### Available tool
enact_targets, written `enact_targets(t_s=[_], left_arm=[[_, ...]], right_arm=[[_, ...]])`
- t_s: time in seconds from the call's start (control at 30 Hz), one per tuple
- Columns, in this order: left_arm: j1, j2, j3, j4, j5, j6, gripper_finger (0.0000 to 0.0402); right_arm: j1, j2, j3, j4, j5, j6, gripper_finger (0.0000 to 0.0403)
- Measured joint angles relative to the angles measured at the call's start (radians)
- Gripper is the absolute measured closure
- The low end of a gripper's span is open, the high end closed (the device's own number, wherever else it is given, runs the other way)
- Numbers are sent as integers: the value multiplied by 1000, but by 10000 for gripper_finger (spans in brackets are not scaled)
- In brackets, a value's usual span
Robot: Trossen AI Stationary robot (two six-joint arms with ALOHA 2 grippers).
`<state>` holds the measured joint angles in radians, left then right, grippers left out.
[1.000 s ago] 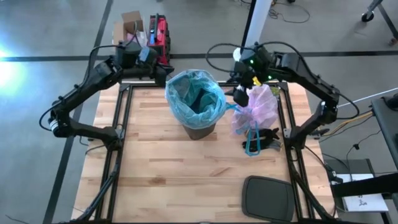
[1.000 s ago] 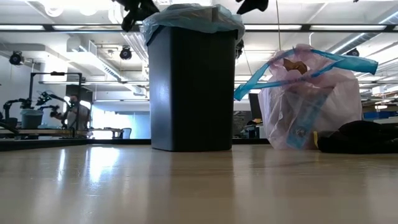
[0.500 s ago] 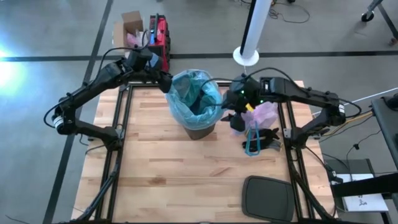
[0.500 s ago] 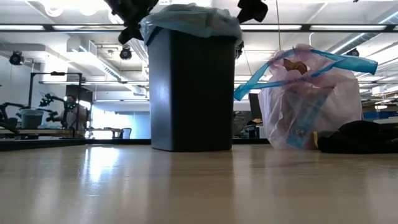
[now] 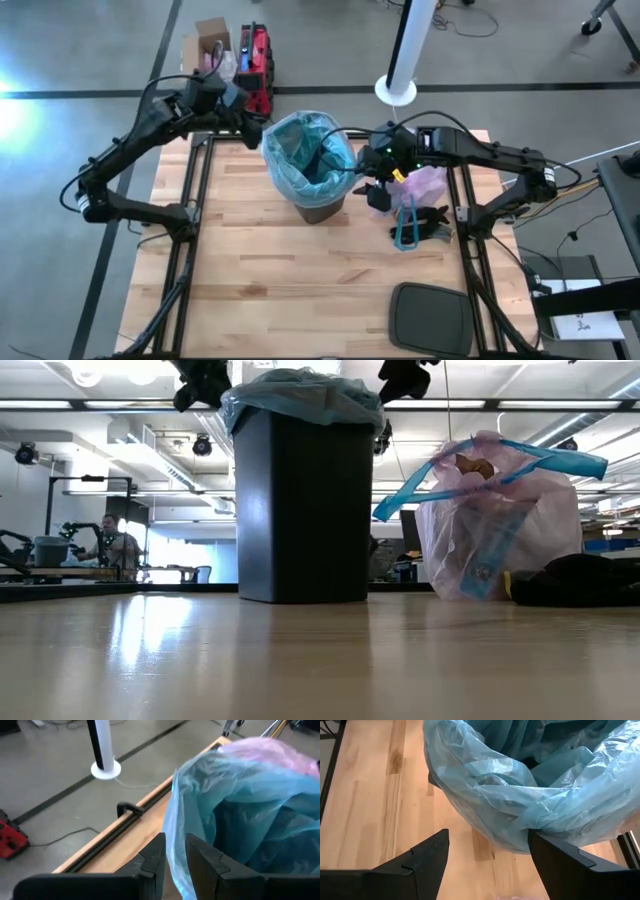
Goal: Place trash/remove bag and relplace
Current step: Insert the new blue trash bag into the trash bin
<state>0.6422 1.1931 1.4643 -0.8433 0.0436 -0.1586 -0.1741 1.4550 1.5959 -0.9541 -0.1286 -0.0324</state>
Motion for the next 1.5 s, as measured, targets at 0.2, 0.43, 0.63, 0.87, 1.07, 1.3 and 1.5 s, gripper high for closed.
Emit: enact_targets(t_s=[0.2,0.43,0.63,0.87,1.07,1.3,1.5], left_arm=[[2,25,-90,2,-30,61,342],[8,13,-199,-1,-53,73,342],[8,-36,-248,37,19,66,342],[-14,-119,-353,82,170,18,342],[-49,-215,-363,55,242,18,342],[-48,-296,-231,67,136,100,342],[-2,-186,-170,205,20,74,350]], right_arm=[[0,2,0,2,0,9,152],[0,-6,0,1,0,34,144],[0,0,0,1,38,16,150],[-1,12,-66,5,110,-33,145],[-1,-6,-118,-17,107,-20,135],[-1,-89,-116,2,127,7,133],[-3,-130,-116,78,138,23,141]])
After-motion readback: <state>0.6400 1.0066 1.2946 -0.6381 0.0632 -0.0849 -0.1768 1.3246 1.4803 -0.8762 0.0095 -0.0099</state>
